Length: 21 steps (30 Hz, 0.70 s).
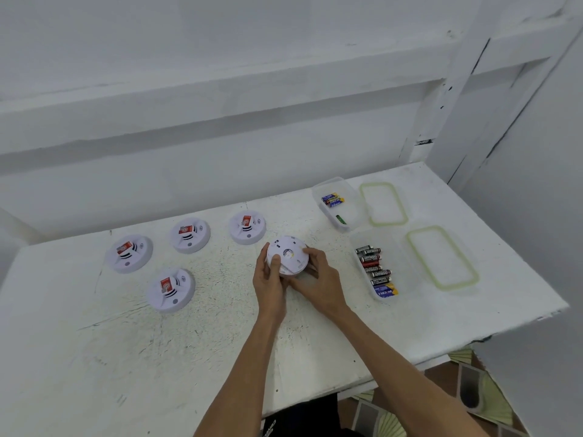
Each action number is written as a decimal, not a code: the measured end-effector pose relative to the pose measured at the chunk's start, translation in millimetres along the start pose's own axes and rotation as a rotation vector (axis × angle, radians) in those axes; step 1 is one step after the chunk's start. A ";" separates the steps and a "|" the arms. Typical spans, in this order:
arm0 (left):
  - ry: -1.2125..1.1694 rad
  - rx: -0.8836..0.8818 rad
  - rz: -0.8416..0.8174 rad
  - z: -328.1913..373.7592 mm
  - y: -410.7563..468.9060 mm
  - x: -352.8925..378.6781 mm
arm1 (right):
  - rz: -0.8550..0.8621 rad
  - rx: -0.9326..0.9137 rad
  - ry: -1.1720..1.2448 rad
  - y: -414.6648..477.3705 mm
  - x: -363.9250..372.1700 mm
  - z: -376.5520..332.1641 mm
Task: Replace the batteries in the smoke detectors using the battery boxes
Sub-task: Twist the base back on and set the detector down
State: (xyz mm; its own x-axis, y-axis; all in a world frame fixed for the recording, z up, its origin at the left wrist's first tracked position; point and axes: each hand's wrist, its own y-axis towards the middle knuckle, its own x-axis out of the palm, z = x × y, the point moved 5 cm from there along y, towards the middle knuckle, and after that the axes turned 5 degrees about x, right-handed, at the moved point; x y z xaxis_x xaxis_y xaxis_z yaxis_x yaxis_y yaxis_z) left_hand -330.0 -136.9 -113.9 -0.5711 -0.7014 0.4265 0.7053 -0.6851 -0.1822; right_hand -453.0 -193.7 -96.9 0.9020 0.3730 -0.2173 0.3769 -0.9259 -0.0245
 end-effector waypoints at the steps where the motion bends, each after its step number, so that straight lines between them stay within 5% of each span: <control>1: 0.017 0.006 -0.024 0.5 -2.0 0.9 | -0.013 -0.025 -0.039 -0.4 2.4 -1.2; 7: 0.127 0.015 -0.056 2.3 -5.2 -2.6 | 0.036 -0.175 -0.163 2.2 -1.8 0.2; 12: 0.347 0.107 -0.162 0.9 -10.2 1.8 | 0.083 -0.057 -0.048 -1.1 -6.5 -1.6; 21: 0.331 0.087 -0.233 10.8 -12.1 7.5 | 0.250 0.023 0.025 3.0 -18.0 4.6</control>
State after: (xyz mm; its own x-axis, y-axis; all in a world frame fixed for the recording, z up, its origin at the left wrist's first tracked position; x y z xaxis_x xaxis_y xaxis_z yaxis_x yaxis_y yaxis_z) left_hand -338.3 -131.8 -99.0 -0.8138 -0.5647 0.1372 0.5660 -0.8237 -0.0332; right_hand -469.1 -203.4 -97.5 0.9717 0.1335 -0.1948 0.1370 -0.9906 0.0047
